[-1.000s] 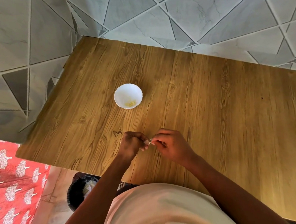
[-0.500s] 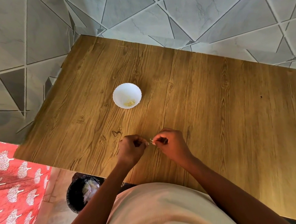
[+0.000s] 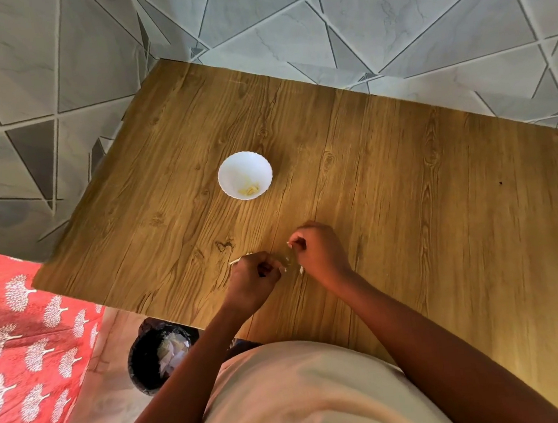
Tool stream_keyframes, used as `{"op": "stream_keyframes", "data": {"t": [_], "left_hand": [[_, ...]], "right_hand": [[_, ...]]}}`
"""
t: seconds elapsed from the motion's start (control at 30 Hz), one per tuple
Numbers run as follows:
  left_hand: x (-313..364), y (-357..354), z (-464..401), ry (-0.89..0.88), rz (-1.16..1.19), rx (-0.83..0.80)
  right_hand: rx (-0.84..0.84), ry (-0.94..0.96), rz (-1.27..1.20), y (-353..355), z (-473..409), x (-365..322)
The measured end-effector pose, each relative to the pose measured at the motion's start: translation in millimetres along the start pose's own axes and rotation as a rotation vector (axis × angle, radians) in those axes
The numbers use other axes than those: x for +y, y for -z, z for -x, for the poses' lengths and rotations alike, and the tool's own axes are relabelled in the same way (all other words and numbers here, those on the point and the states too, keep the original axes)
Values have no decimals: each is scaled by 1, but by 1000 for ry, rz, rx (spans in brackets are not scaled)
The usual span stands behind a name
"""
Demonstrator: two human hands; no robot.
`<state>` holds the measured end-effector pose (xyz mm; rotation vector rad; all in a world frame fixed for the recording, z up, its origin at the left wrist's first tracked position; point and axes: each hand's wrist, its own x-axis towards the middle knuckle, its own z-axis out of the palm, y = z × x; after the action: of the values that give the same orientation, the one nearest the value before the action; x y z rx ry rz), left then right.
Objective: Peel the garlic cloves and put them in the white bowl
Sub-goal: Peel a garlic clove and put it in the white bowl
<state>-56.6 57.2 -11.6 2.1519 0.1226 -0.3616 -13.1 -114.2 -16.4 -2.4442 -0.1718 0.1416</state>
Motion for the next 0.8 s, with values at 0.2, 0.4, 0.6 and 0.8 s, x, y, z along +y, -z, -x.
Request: {"op": "stream_keyframes", "data": {"t": [0.2,0.4,0.6,0.8], "left_hand": [[-1,-3,-1,49,62,17],[-2,-7,-2,87,183,75],[-1,-8,-1,128,342,115],[6,-8,4,153,450,113]], "right_hand": [[18,-47,-52,-1,-12,0],[63,-77,-113,2,4,4],[43,-9,-269,13,24,3],[-106,24,-318,16,25,-1]]}}
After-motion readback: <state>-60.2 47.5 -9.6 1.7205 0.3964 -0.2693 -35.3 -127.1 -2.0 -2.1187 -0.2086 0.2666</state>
